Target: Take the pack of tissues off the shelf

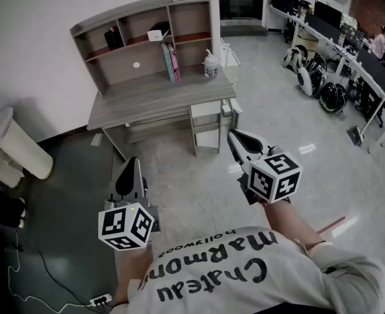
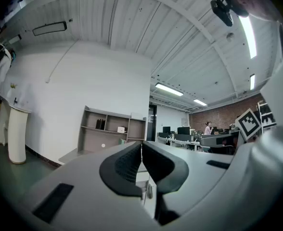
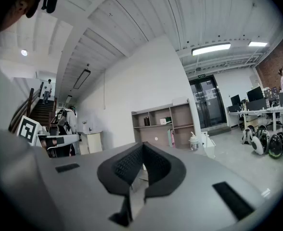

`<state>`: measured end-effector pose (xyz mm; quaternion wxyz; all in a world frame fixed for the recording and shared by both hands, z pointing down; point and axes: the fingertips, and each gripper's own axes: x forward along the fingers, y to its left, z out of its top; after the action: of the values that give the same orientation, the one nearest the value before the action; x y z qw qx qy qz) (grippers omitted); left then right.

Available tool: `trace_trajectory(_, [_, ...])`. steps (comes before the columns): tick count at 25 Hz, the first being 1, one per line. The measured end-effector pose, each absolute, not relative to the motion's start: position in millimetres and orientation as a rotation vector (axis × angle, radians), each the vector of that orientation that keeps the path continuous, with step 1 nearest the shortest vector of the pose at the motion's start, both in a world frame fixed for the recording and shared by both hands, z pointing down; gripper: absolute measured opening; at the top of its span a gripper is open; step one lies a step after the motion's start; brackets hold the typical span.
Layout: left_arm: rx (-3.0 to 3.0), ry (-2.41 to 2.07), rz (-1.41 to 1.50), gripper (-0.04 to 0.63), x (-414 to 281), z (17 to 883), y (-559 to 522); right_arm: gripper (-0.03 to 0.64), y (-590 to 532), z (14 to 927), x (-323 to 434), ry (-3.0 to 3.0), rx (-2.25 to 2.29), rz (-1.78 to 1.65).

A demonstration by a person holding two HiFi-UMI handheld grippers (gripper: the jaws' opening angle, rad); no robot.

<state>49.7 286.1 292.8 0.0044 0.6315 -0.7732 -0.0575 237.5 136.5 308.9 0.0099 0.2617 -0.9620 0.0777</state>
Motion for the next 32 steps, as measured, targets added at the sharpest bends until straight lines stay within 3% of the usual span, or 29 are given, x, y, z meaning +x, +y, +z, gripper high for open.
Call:
trace_trajectory(25, [1.995, -2.319, -0.255, 0.020, -0.8, 326.5, 301.9, 0.008, 164.4, 370.3, 189.8, -2.894, 0.794, 0.358])
trace_trajectory(32, [1.984, -2.291, -0.271, 0.020, -20.6, 341.4, 268.0, 0.008, 123.8, 378.3, 165.8, -2.893, 0.783, 0.344])
